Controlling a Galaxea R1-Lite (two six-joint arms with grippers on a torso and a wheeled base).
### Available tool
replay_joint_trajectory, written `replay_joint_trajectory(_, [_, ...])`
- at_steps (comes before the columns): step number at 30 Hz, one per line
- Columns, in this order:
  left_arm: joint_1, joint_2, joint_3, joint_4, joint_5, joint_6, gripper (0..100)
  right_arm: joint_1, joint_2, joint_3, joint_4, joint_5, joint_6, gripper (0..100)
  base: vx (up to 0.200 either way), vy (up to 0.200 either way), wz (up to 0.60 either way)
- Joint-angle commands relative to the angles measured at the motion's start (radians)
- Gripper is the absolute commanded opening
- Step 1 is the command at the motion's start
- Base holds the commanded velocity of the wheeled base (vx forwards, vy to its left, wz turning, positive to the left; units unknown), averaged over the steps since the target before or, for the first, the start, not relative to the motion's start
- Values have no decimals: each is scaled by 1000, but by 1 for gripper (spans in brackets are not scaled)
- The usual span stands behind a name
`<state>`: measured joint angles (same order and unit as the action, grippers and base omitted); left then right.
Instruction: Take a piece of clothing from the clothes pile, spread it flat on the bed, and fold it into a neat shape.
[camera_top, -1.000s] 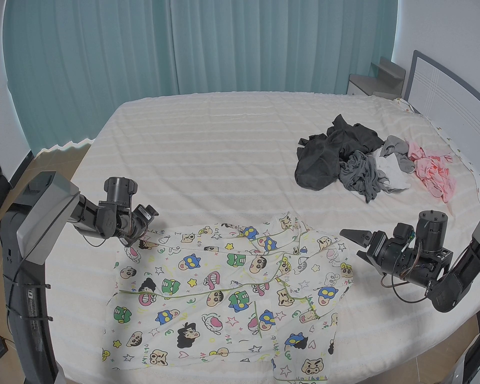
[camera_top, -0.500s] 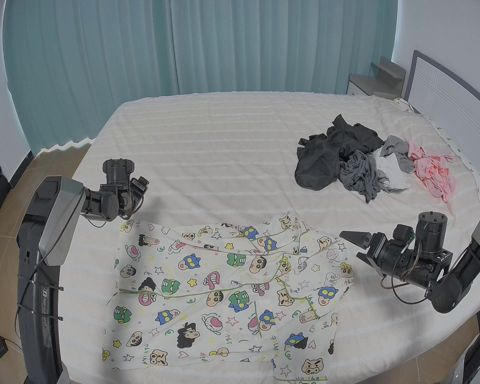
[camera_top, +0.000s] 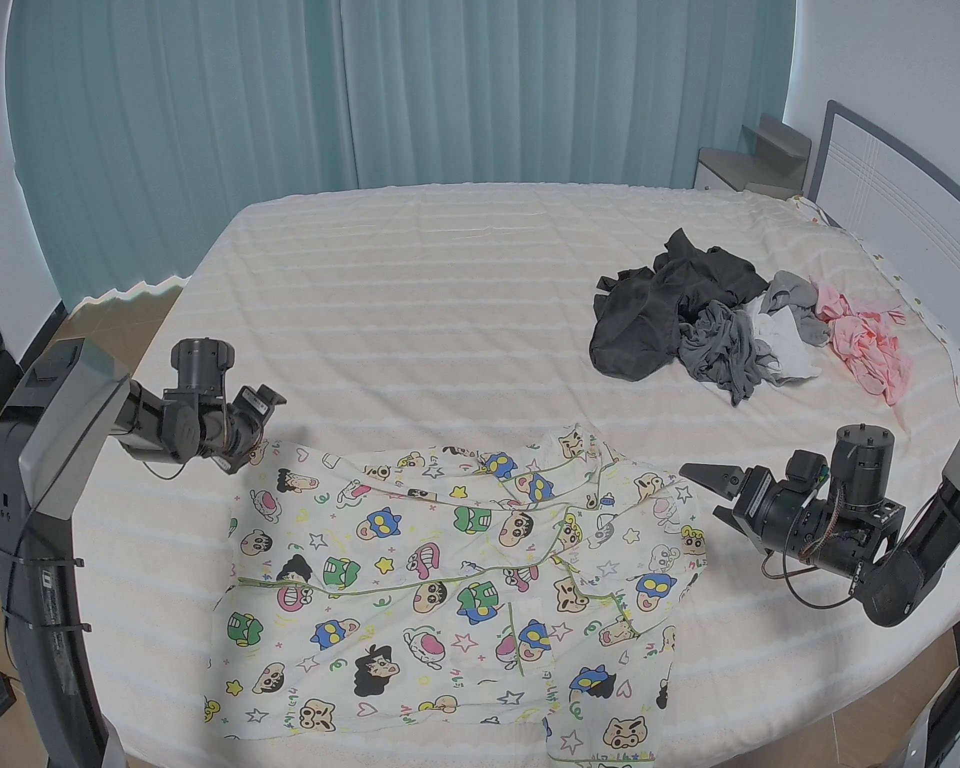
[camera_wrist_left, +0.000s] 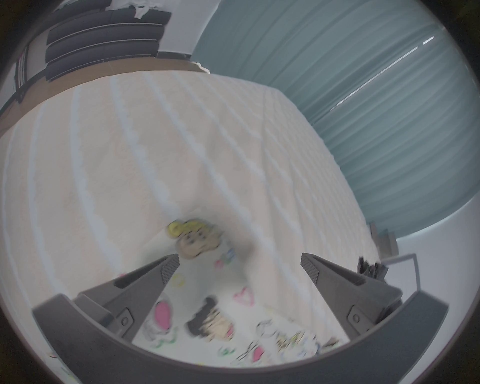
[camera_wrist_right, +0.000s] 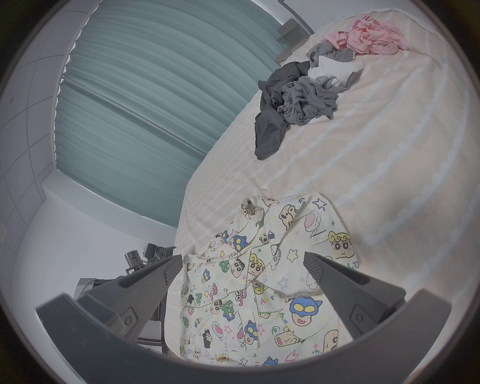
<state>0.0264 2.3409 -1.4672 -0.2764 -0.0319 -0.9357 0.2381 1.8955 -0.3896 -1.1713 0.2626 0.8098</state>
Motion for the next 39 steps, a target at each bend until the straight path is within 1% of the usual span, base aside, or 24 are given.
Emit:
replay_joint_trajectory(1, [37,-229,420,-141,-131,166,100,-2,2,6,-1,0,0,100,0,0,0])
replay_joint_trajectory(2, [38,-235,469,-164,-135,204,100,-2,2,6,-1,0,0,100,0,0,0])
replay_joint_trajectory(4, [43,-249,558,-214,-152,244,100,0,2,11,-1,0,0,100,0,0,0])
replay_joint_trajectory(5, [43,-250,564,-219,-154,244,100,0,2,11,-1,0,0,100,0,0,0])
replay_joint_trajectory(6, [43,-262,627,-265,-177,249,100,1,2,15,-1,0,0,100,0,0,0])
replay_joint_trajectory(7, [43,-265,654,-285,-186,250,100,1,2,15,-1,0,0,100,0,0,0])
replay_joint_trajectory(10, [43,-272,711,-333,-191,258,100,3,0,15,-1,0,-1,100,0,0,0])
replay_joint_trajectory(15, [47,-288,774,-340,-194,275,100,3,-7,18,-1,0,-1,100,0,0,0])
replay_joint_trajectory(28, [58,-278,789,-340,-194,290,100,3,-6,18,-1,0,-1,100,0,0,0])
replay_joint_trajectory(39, [58,-195,777,-343,-187,298,100,6,-6,17,-1,3,0,100,0,0,0])
